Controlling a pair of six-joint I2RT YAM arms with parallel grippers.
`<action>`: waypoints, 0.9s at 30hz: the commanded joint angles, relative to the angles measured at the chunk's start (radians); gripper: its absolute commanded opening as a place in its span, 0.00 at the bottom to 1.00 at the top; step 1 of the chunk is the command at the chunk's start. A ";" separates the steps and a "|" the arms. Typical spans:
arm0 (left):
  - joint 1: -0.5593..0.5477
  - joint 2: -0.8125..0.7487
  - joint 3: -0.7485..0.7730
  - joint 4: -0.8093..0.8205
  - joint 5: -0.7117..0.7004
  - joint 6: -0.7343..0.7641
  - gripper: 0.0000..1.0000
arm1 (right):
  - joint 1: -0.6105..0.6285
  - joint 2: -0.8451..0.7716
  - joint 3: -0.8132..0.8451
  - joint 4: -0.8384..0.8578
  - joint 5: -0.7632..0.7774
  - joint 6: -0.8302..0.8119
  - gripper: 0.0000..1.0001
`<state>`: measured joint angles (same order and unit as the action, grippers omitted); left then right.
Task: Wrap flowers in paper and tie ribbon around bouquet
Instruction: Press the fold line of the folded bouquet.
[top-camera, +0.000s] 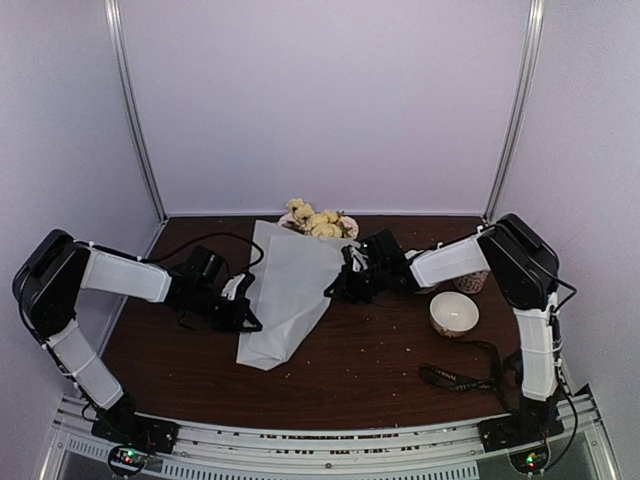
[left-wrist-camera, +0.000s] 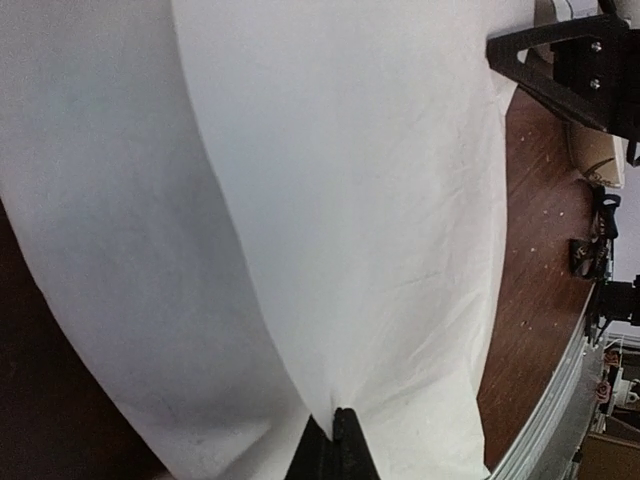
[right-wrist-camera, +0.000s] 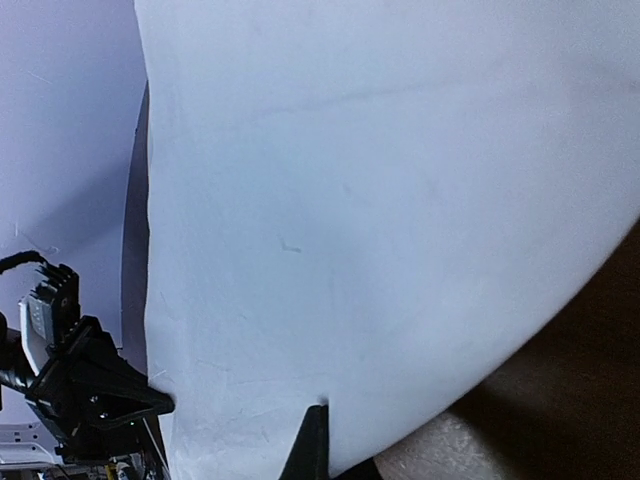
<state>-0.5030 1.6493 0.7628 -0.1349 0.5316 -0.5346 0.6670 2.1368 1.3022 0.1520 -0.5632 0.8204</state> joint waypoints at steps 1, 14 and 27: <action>-0.062 0.055 0.122 0.003 0.030 0.054 0.00 | -0.068 -0.097 -0.020 -0.073 -0.002 -0.116 0.00; -0.100 0.181 0.210 0.027 -0.002 -0.027 0.00 | -0.089 -0.273 0.086 -0.517 0.341 -0.429 0.33; -0.093 0.157 0.164 0.055 -0.034 -0.068 0.00 | 0.192 -0.072 0.196 -0.368 0.206 -0.292 0.33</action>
<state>-0.6067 1.8198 0.9413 -0.1116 0.5152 -0.5903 0.8711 1.9533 1.4639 -0.2382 -0.3012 0.4503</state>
